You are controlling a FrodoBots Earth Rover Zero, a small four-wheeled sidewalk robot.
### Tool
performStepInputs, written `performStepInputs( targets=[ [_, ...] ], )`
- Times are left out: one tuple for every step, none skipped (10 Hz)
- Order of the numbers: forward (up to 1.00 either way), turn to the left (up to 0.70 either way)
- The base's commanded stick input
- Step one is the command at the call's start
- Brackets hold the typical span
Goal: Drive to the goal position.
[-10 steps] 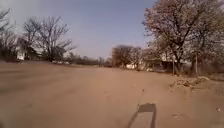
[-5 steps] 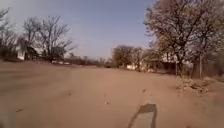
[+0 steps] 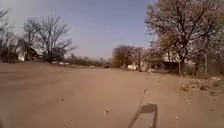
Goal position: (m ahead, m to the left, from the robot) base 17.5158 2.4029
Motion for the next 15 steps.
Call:
performStepInputs(
  targets=[
    [0.70,0.00],
    [0.70,0.00],
    [0.70,0.00],
    [0.70,0.00],
    [0.70,0.00],
    [0.70,0.00],
    [0.70,0.00],
    [0.70,0.00],
    [0.70,0.00],
    [0.70,0.00],
    [0.70,0.00],
    [0.70,0.00],
    [0.70,0.00],
    [0.70,0.00],
    [0.70,0.00]
  ],
)
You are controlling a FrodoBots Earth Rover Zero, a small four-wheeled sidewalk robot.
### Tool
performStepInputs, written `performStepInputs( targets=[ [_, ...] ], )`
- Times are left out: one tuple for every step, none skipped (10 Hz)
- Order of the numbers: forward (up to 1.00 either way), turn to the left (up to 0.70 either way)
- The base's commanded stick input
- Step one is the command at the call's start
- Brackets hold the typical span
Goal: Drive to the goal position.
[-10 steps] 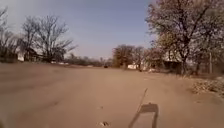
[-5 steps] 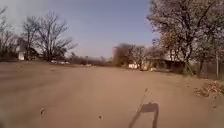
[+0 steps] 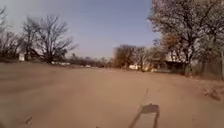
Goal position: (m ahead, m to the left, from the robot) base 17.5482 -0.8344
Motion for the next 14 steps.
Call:
performStepInputs(
  targets=[
    [0.70,0.00],
    [0.70,0.00],
    [0.70,0.00],
    [0.70,0.00],
    [0.70,0.00],
    [0.70,0.00],
    [0.70,0.00],
    [0.70,0.00],
    [0.70,0.00],
    [0.70,0.00],
    [0.70,0.00],
    [0.70,0.00],
    [0.70,0.00],
    [0.70,0.00]
  ],
)
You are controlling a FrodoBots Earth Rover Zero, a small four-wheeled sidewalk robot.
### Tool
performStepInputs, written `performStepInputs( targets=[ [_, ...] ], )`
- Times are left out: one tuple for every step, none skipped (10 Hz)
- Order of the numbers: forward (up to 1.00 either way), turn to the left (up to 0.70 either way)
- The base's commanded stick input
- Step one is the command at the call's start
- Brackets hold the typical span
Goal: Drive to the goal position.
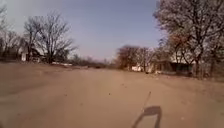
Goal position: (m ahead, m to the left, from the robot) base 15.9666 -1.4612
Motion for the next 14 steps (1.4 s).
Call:
performStepInputs(
  targets=[
    [0.70,0.00],
    [0.70,0.00],
    [0.70,0.00],
    [0.70,0.00],
    [0.70,0.00],
    [0.70,0.00],
    [0.70,0.00],
    [0.70,0.00],
    [0.70,0.00],
    [0.70,0.00],
    [0.70,0.00],
    [0.70,0.00],
    [0.70,0.00],
    [0.70,0.00]
  ],
)
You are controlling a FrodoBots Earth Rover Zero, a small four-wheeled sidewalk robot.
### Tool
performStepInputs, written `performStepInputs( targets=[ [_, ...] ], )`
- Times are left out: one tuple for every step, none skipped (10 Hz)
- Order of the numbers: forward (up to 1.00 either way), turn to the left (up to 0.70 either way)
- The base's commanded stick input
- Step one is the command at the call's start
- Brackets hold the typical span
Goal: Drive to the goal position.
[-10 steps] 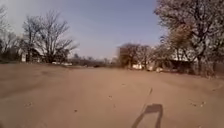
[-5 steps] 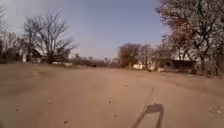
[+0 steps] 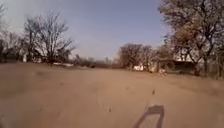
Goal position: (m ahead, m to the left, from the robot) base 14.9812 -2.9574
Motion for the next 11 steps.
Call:
performStepInputs(
  targets=[
    [0.70,0.00],
    [0.70,0.00],
    [0.70,0.00],
    [0.70,0.00],
    [0.70,0.00],
    [0.70,0.00],
    [0.70,0.00],
    [0.70,0.00],
    [0.70,0.00],
    [0.70,0.00],
    [0.70,0.00]
  ],
)
